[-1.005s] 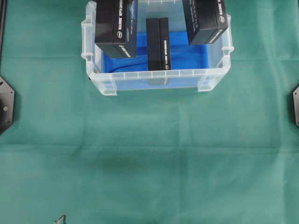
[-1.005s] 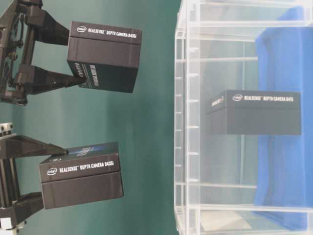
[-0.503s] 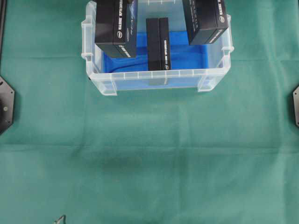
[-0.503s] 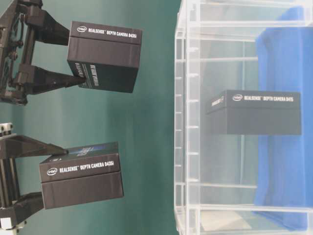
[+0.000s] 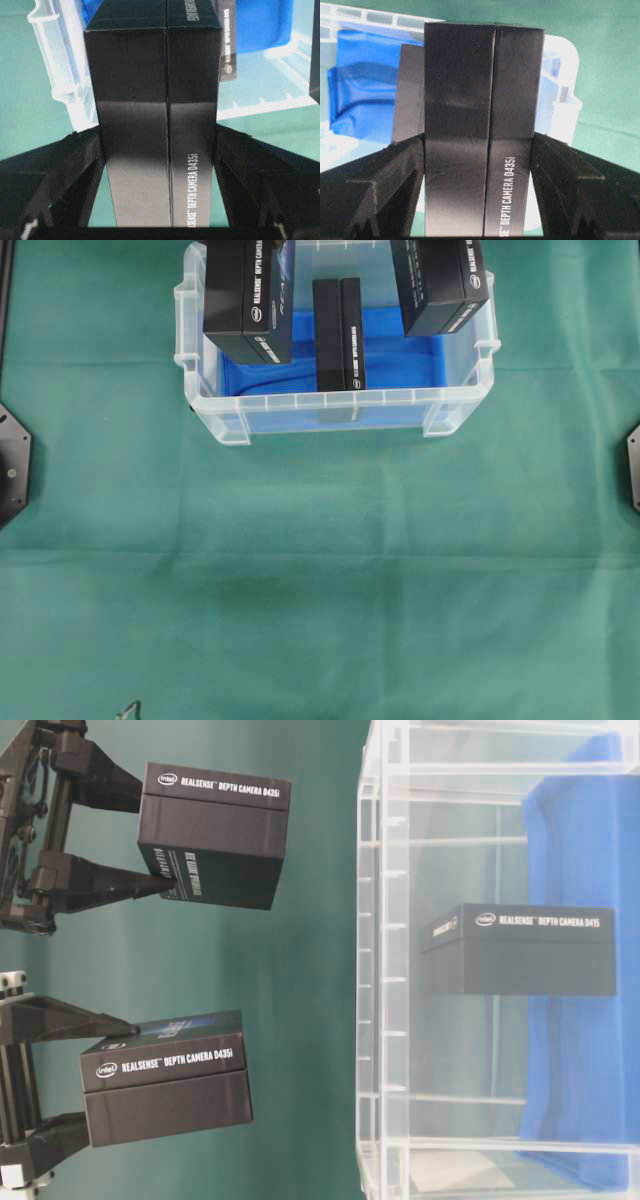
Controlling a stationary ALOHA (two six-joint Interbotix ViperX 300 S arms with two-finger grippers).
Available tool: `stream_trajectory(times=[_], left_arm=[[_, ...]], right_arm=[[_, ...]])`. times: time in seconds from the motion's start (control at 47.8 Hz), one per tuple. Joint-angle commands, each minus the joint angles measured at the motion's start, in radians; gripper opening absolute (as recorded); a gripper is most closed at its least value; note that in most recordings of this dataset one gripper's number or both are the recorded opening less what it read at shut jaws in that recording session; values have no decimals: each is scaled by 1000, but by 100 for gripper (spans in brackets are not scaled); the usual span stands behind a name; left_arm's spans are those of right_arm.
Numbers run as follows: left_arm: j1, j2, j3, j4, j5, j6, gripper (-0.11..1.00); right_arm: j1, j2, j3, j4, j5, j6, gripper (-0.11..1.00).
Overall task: Take the box out of the case with both arms.
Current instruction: 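Lift both gripped boxes straight up out of the case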
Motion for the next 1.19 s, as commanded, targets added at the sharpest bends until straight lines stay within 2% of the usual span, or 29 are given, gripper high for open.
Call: stream_trajectory(times=[0.0, 0.586, 0.775, 0.963, 1.173], left_arm=[[-2, -20, -28, 0, -3, 0, 62], [-5, -23, -23, 2, -3, 0, 62], [-40, -23, -21, 2, -3, -6, 62], [-107, -25, -20, 2, -3, -15, 62], [-207, -26, -20, 5, 28, -64, 62]], right_arm=[[0, -38, -32, -5, 0, 2, 65], [2, -38, -32, -2, 2, 3, 65], [43, -38, -32, 0, 28, 21, 65], [141, -38, -32, -6, 71, 117, 65], [278, -32, -32, -8, 101, 249, 65]])
